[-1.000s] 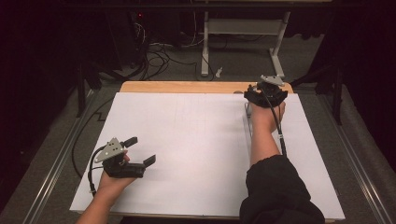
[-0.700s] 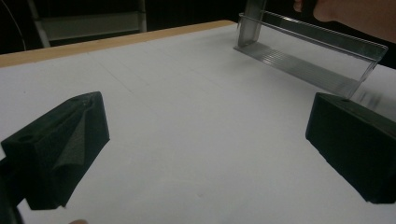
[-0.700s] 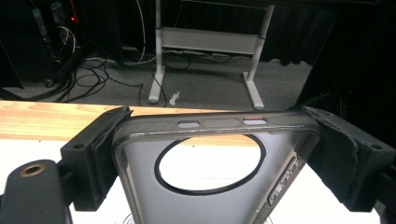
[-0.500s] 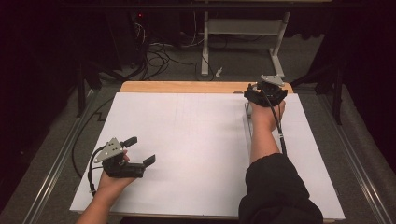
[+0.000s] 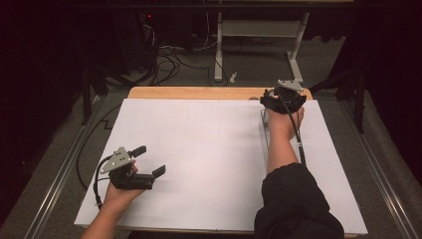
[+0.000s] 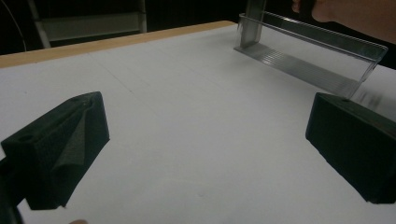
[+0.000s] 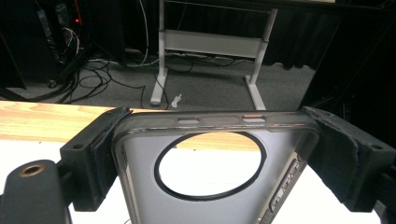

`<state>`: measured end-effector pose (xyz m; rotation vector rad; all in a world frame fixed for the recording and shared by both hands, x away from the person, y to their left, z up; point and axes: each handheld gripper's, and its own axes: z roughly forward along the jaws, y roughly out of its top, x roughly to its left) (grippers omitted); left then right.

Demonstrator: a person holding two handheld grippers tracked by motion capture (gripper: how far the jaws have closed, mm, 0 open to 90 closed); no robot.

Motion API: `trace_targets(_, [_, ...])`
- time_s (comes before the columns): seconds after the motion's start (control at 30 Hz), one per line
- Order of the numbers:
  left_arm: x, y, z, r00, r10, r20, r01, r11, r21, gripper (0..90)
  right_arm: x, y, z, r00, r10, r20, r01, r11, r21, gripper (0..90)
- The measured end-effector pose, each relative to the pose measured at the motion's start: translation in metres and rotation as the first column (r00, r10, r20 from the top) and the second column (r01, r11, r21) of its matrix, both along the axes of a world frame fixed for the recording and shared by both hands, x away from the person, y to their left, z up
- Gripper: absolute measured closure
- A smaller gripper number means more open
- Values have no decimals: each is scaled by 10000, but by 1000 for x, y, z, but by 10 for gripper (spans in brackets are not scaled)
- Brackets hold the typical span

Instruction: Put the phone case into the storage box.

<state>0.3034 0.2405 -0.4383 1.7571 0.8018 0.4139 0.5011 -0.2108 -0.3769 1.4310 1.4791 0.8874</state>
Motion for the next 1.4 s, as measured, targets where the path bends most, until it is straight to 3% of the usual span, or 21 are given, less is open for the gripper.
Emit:
trace_targets(0.87, [1, 0, -1, 10000, -19, -56, 19, 10000, 69, 6, 1, -1, 0, 10000, 71, 12, -70, 10000, -46, 115])
trace_targets(1.4, [2, 0, -3, 9998, -9, -193, 10, 10000, 78, 6, 1, -6, 1, 9993, 360, -51, -359, 9992, 202, 5])
